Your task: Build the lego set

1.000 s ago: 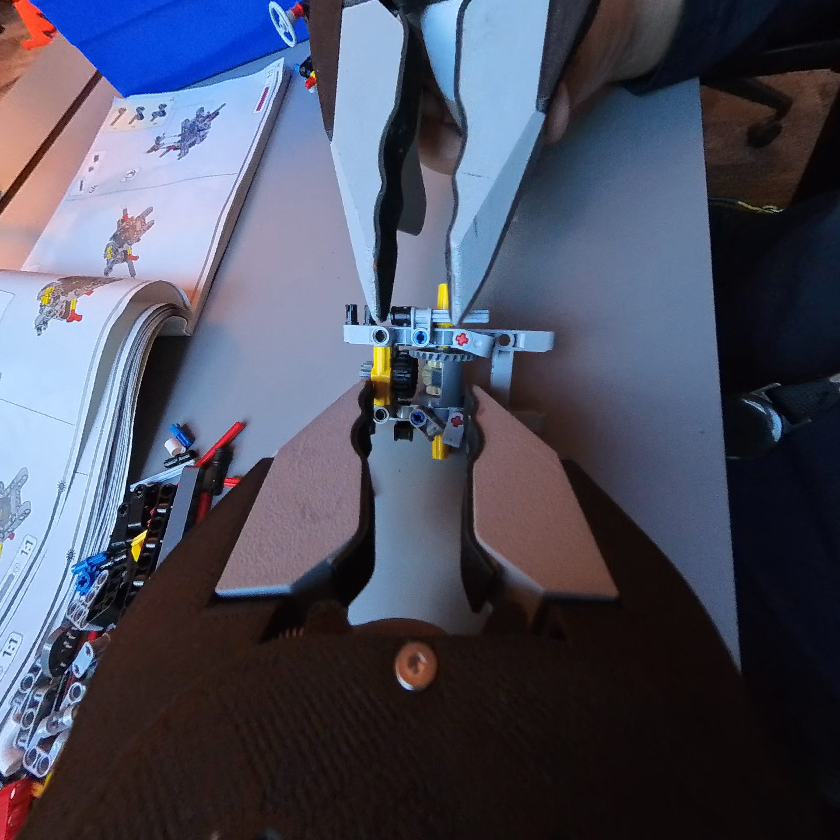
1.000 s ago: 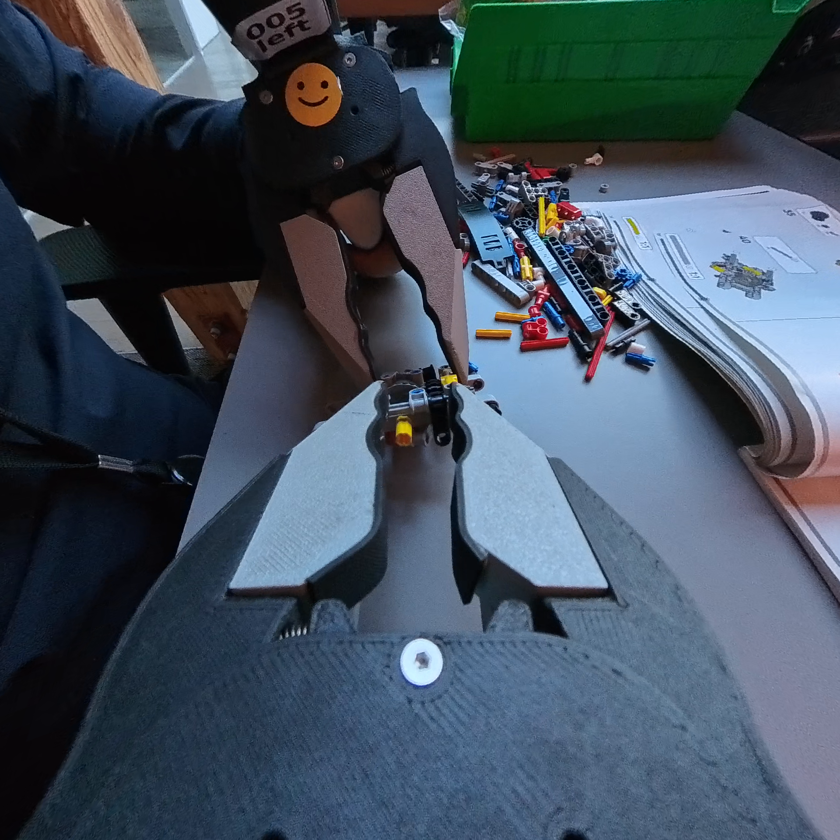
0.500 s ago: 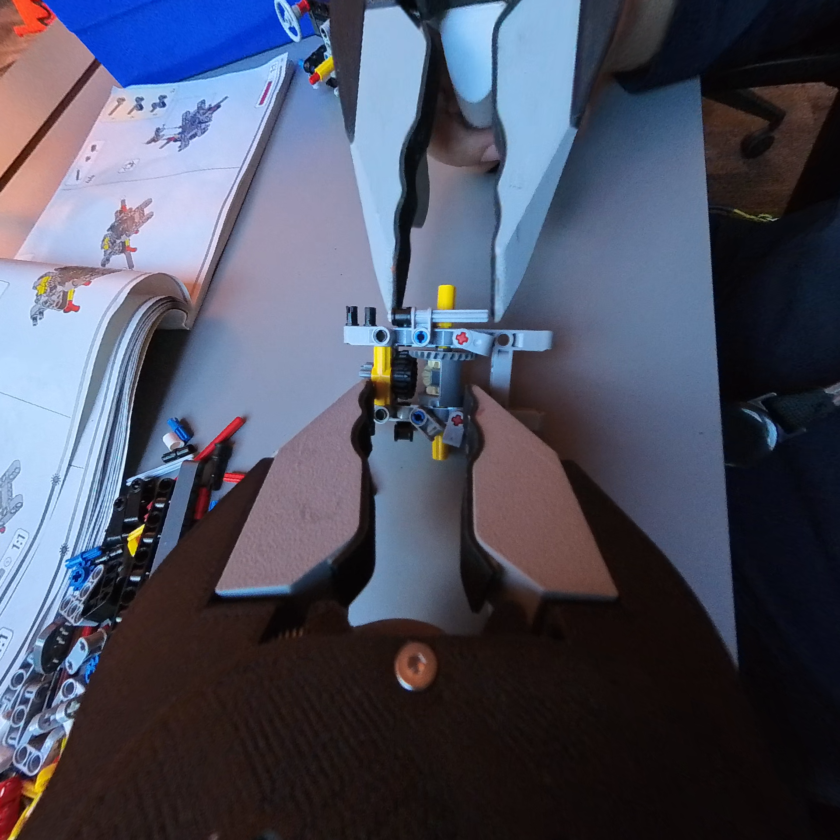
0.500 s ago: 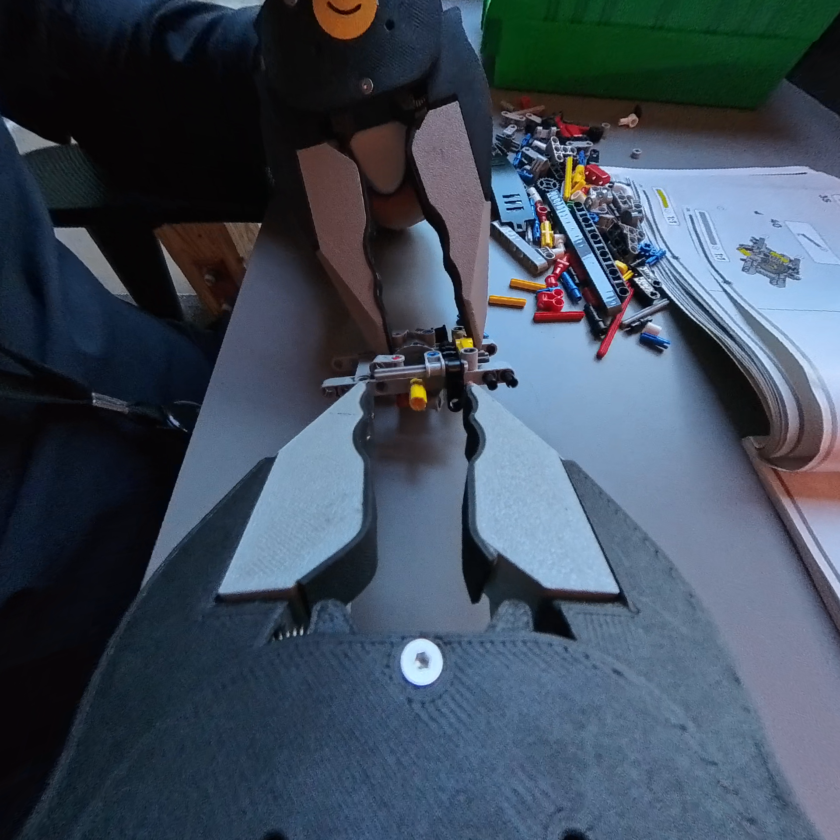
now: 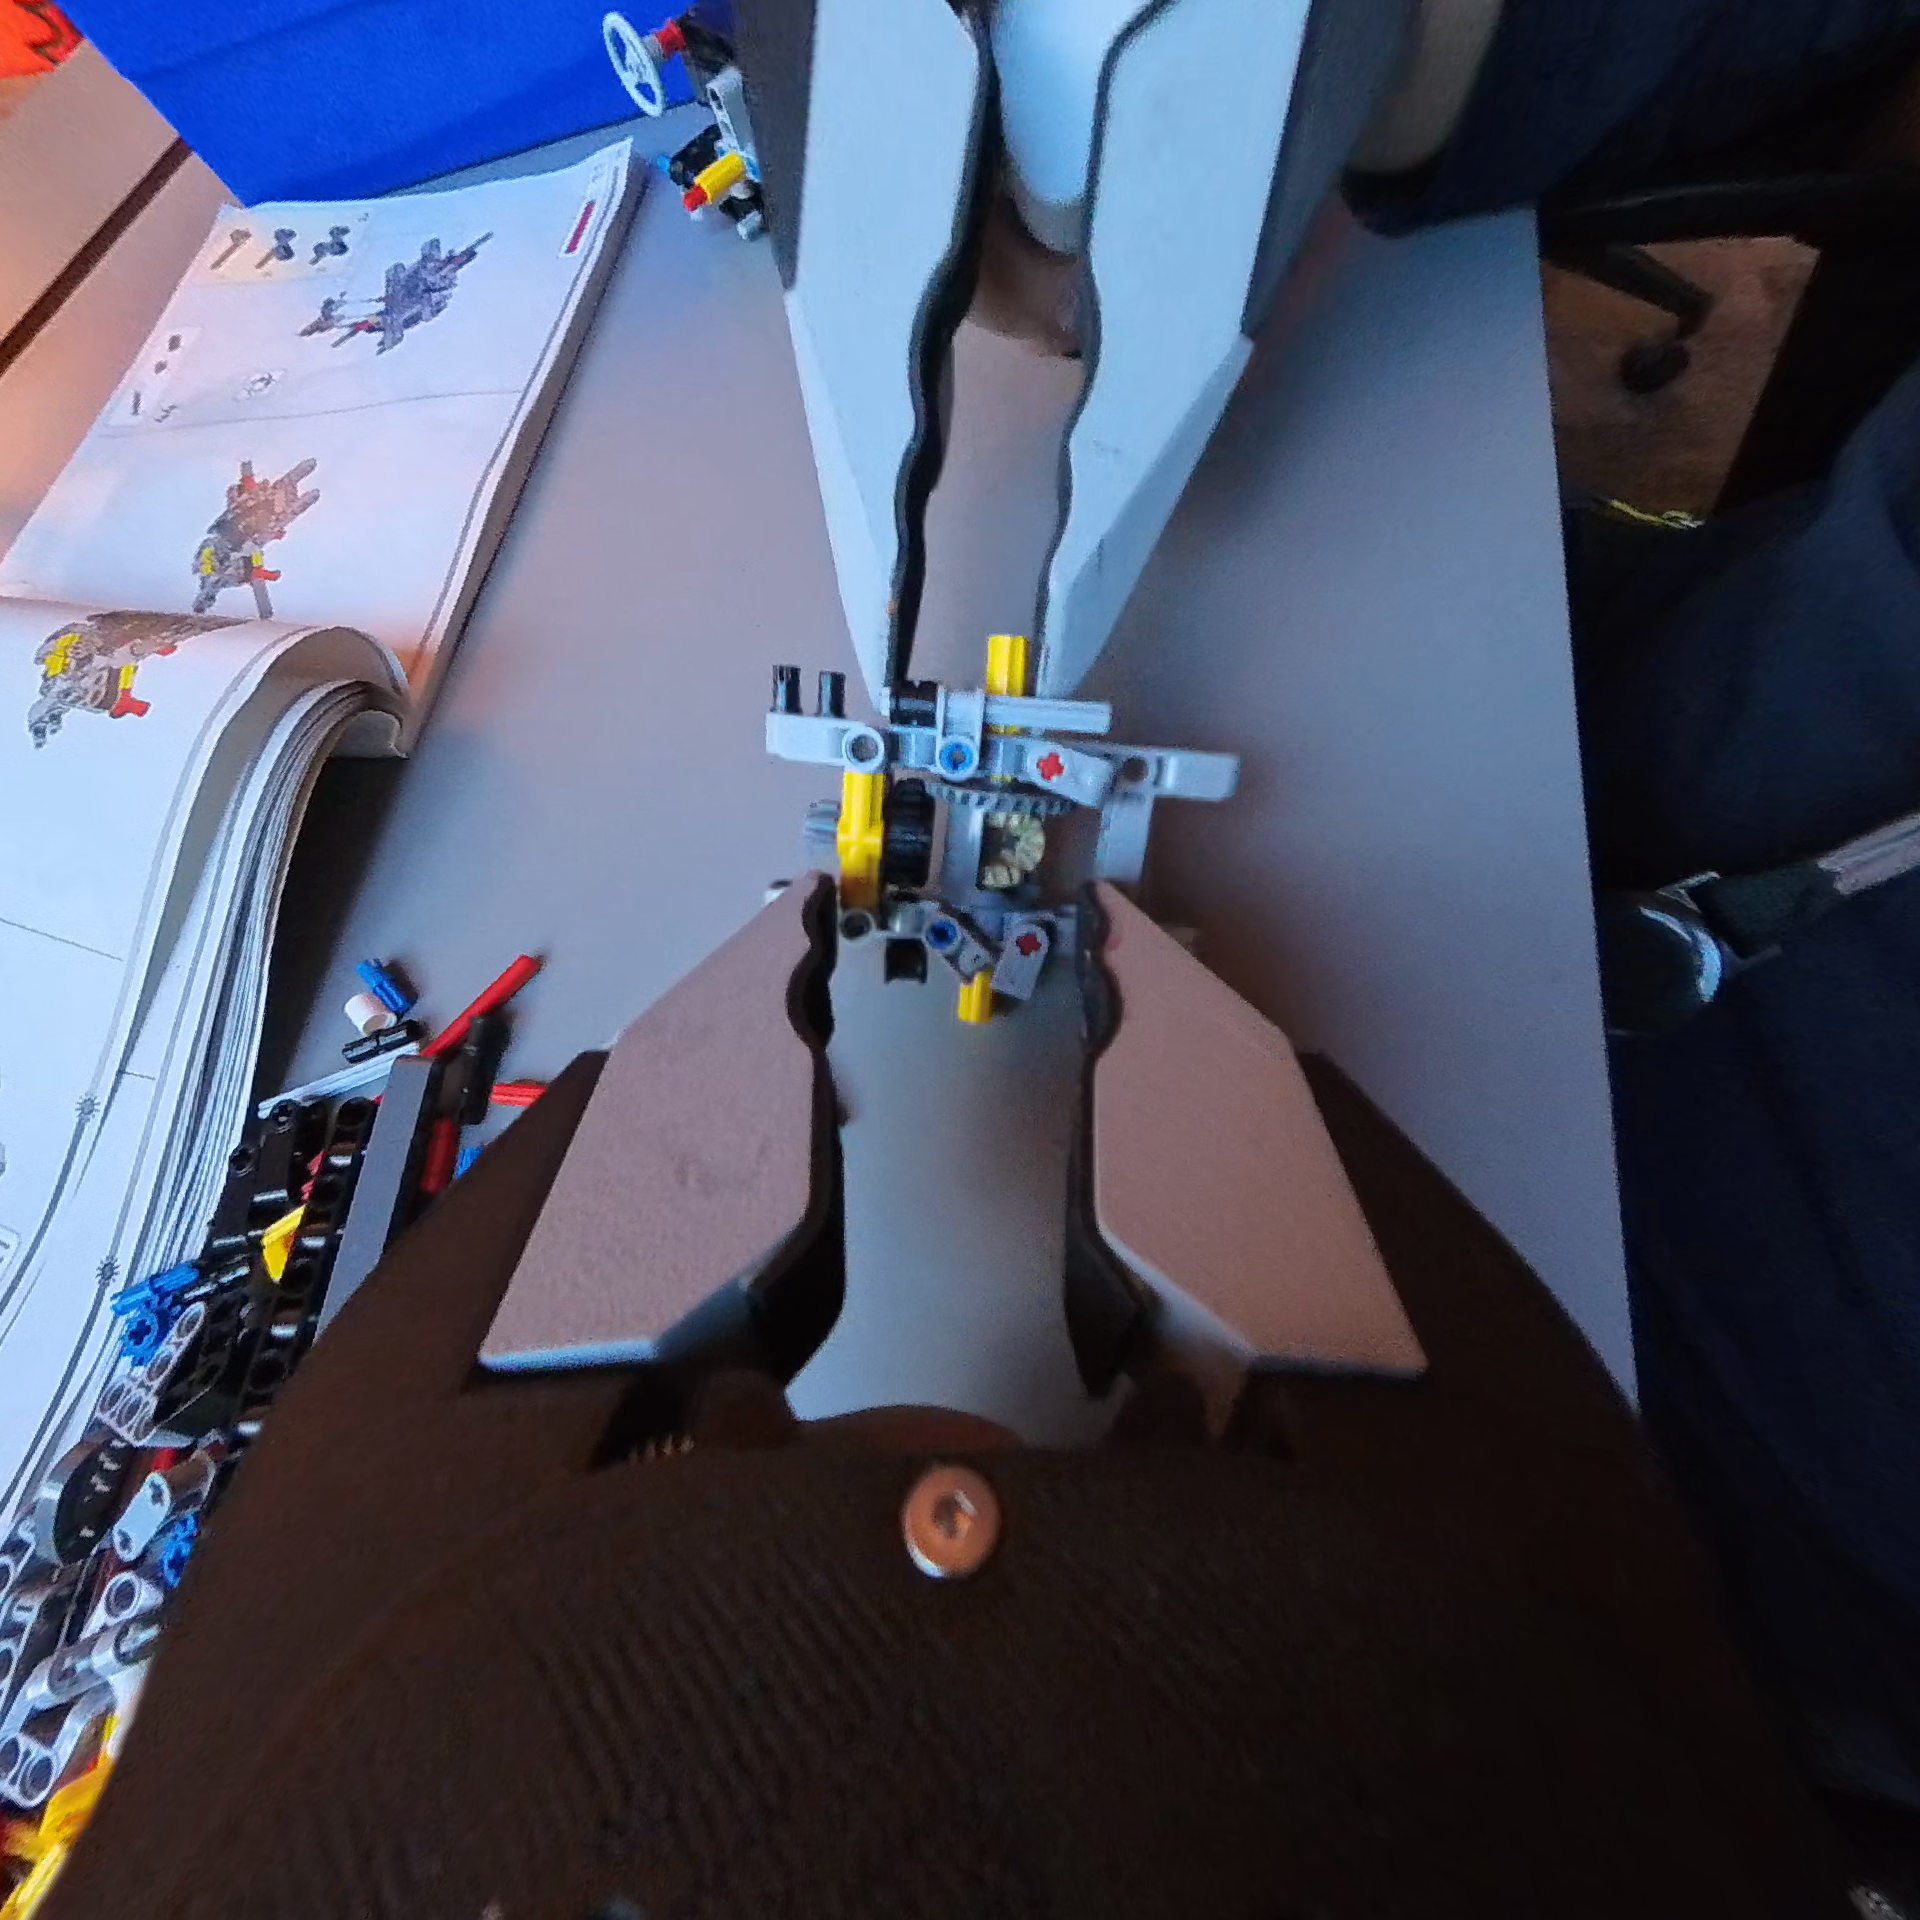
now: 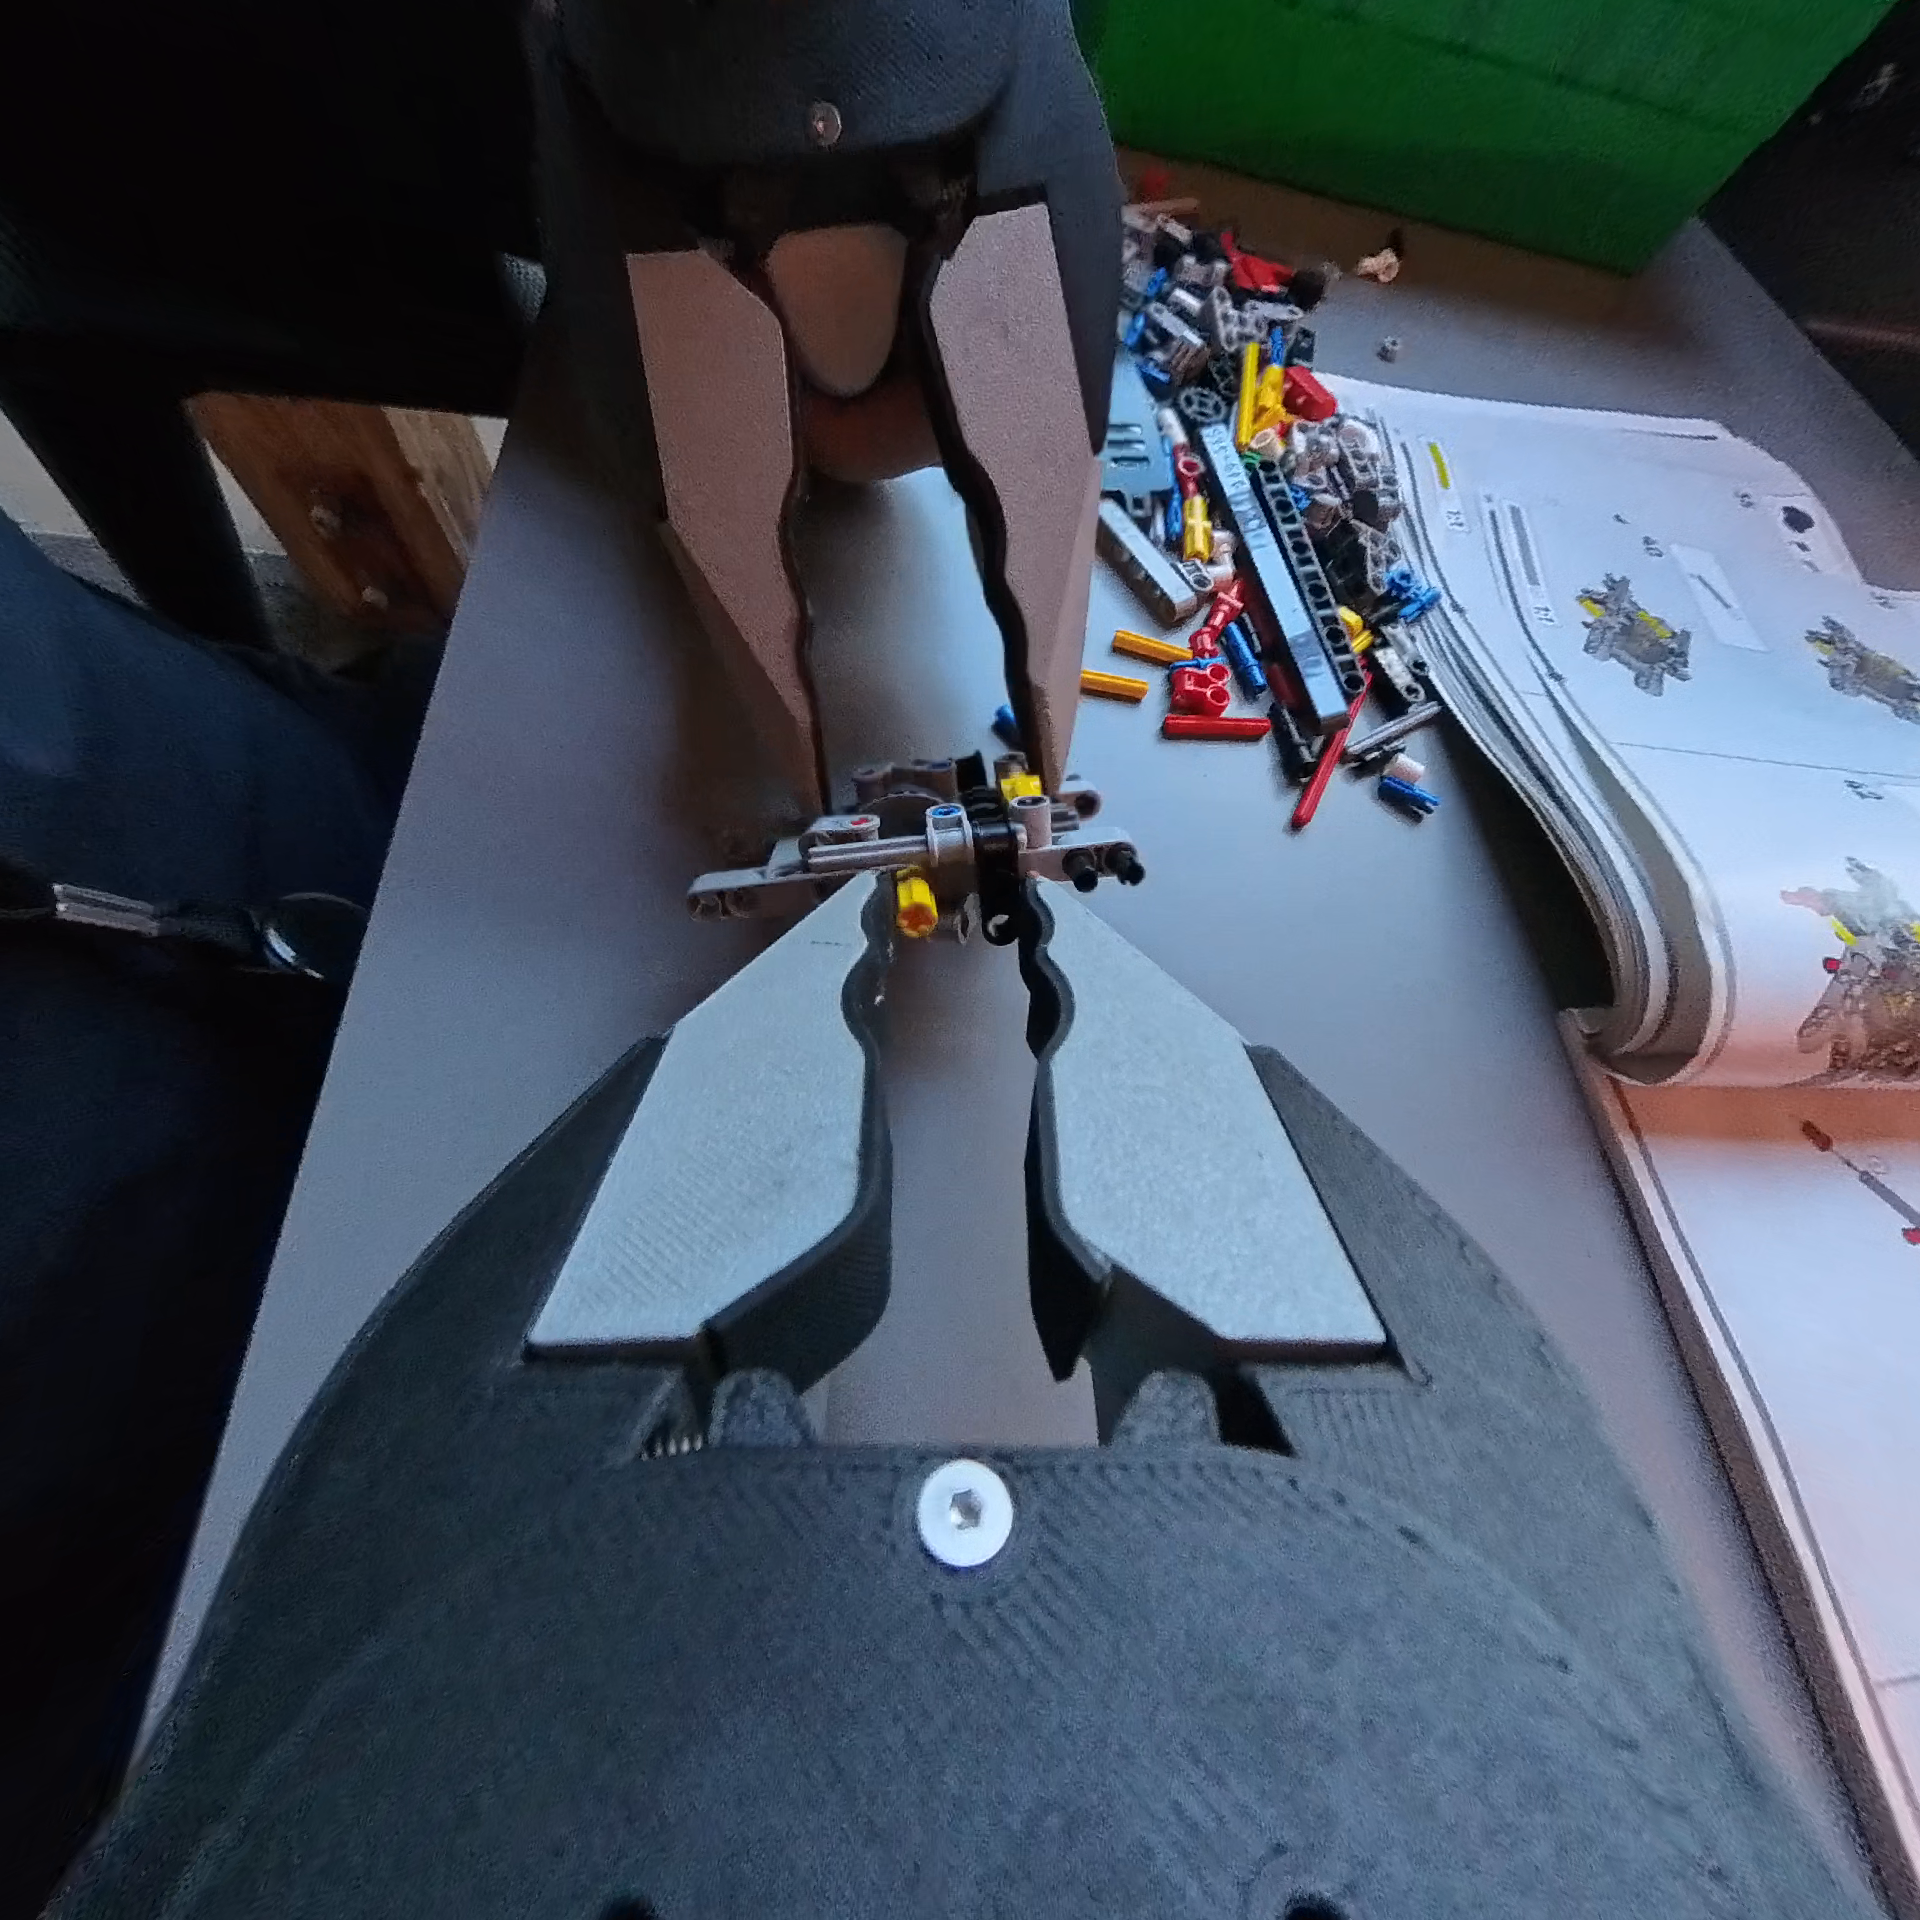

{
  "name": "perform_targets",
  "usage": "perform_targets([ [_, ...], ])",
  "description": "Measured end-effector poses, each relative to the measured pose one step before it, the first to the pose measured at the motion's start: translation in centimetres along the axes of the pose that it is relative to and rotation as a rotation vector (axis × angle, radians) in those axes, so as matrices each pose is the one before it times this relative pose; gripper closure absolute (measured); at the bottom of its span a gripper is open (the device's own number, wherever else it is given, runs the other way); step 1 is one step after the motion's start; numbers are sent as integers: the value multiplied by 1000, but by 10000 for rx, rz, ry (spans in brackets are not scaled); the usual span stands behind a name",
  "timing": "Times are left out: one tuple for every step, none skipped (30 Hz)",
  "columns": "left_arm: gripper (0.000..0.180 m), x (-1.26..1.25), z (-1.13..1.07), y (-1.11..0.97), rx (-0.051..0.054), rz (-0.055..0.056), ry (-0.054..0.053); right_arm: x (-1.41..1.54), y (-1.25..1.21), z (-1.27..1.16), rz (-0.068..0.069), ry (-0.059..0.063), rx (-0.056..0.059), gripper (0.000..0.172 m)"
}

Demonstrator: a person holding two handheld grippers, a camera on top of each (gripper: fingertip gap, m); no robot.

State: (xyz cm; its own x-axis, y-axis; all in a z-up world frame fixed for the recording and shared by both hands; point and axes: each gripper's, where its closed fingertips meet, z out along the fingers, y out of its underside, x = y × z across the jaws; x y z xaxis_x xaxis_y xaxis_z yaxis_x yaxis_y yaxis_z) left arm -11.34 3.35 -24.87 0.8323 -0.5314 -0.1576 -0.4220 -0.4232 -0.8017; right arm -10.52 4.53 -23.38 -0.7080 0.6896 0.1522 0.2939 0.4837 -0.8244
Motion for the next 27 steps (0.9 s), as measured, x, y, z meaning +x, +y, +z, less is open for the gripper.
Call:
perform_targets([
  [132, 50, -170, 67, 38, 0, 96, -57, 109, -153, 67, -159, -274, 151],
  [128, 7, -164, -71, 107, -89, 89, -9, 285, -143, 50, -143, -456, 151],
  [128, 21, -112, -250, 184, -95, 85, 132, 43, -172, -2, -22, -340, 151],
  [129, 61, 15, -346, 180, -90, 80, 116, -251, -201, -13, -4, -176, 151],
  [129, 100, 171, -301, 105, -47, 81, 30, -381, -161, 43, -79, -134, 151],
  [129, -26, 304, -153, -16, 40, -1, -82, -353, -87, 46, -164, -181, 151],
  [130, -293, 342, -24, -97, 119, -157, -42, -281, -48, -19, -116, -248, 151],
  [136, -286, 328, 67, -133, 141, -120, 131, -292, -74, -112, 30, -244, 151],
  [136, -120, 229, -165, 21, 10, -5, 184, -342, -53, -127, 69, -186, 151],
  [136, 43, 169, -107, 8, -85, 94, 92, -321, 41, -39, -28, -134, 151],
  [136, -36, 42, 98, -76, -117, 55, 32, -239, 158, 87, -110, -88, 151],
  [137, -271, -101, 74, 4, -194, -70, 224, -97, 193, 166, -45, -40, 151],
  [137, -167, -126, 130, -11, -217, 35, 248, -118, 164, 223, -61, 141, 151],
  [137, 40, -95, 108, -13, -216, 168, 84, -115, 121, 266, -164, 264, 151],
  [137, 75, -46, 60, -2, -165, 158, 4, -76, 70, 248, -204, 312, 151],
  [137, 67, -4, 18, 0, -56, 89, -42, -72, 21, 165, -203, 359, 151],
  [138, 34, 15, -29, 19, 16, 17, -128, -88, -40, 93, -231, 421, 151],
  [140, 106, 76, 25, -34, 57, 37, -218, -175, -24, 186, -303, 506, 150],
  [140, 7, 41, -14, -7, 52, -39, -163, -77, 41, 381, -328, 423, 148],
  [140, -33, -14, 13, -4, -4, -24, -159, -79, 45, 447, -347, 408, 144],
  [140, -15, -11, 6, 3, -21, -3, -59, -110, -22, 389, -259, 406, 144],
  [140, -16, 1, 7, -5, -62, -7, -24, -70, -39, 281, -172, 332, 143],
  [140, -7, 2, 14, -1, -67, -7, -48, -42, -22, 177, -89, 247, 141],
  [140, 24, 3, 0, -4, -22, -16, -85, -8, -20, 58, -13, 134, 139],
  [140, 35, 0, 17, -9, 13, -27, -112, 22, -23, -100, 52, 22, 138],
  [140, -21, -18, -1, -1, 2, -53, -36, 83, -43, -229, 170, -69, 138],
  [140, 13, -18, 16, -5, -43, -20, 50, 119, -48, -329, 277, -129, 138],
])
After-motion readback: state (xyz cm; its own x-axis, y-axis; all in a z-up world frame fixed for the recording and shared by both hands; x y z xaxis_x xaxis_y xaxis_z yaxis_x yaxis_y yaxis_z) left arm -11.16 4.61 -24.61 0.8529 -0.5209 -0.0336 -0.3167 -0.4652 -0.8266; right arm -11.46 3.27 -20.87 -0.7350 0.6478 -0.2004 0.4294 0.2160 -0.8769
